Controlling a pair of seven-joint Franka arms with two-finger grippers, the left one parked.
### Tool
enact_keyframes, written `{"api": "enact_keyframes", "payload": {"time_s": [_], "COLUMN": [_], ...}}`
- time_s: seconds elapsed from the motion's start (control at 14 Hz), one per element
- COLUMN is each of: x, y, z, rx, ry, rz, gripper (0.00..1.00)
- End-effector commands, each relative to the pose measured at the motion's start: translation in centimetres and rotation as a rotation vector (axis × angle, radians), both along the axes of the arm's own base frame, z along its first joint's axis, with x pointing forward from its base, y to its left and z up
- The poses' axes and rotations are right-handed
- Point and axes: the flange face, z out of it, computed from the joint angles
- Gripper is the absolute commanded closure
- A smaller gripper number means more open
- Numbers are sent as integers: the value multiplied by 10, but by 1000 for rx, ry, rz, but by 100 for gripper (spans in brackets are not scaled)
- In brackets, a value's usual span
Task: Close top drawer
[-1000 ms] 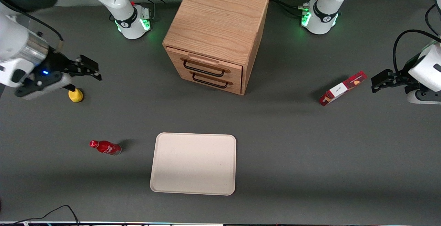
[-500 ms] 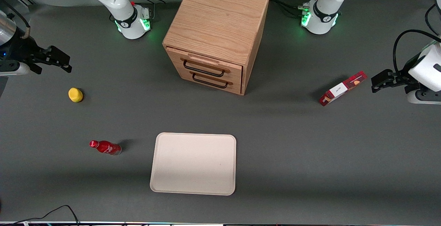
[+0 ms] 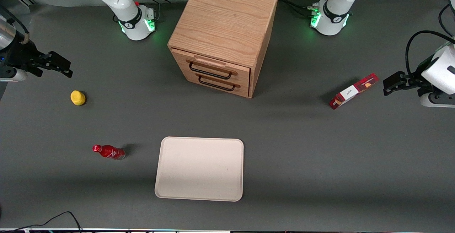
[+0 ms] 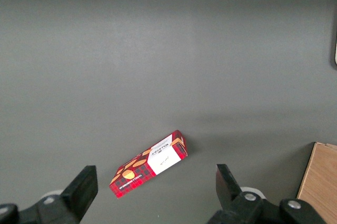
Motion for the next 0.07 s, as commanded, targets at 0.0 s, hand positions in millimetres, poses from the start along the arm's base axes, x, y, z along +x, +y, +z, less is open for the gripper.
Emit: {"api": "enact_keyframes", "payload": {"time_s": [0.0], "x": [-1], "y": [7], "z": [1], "rx": [14], "ry": [-9], "rz": [-9], "gripper": [0]}}
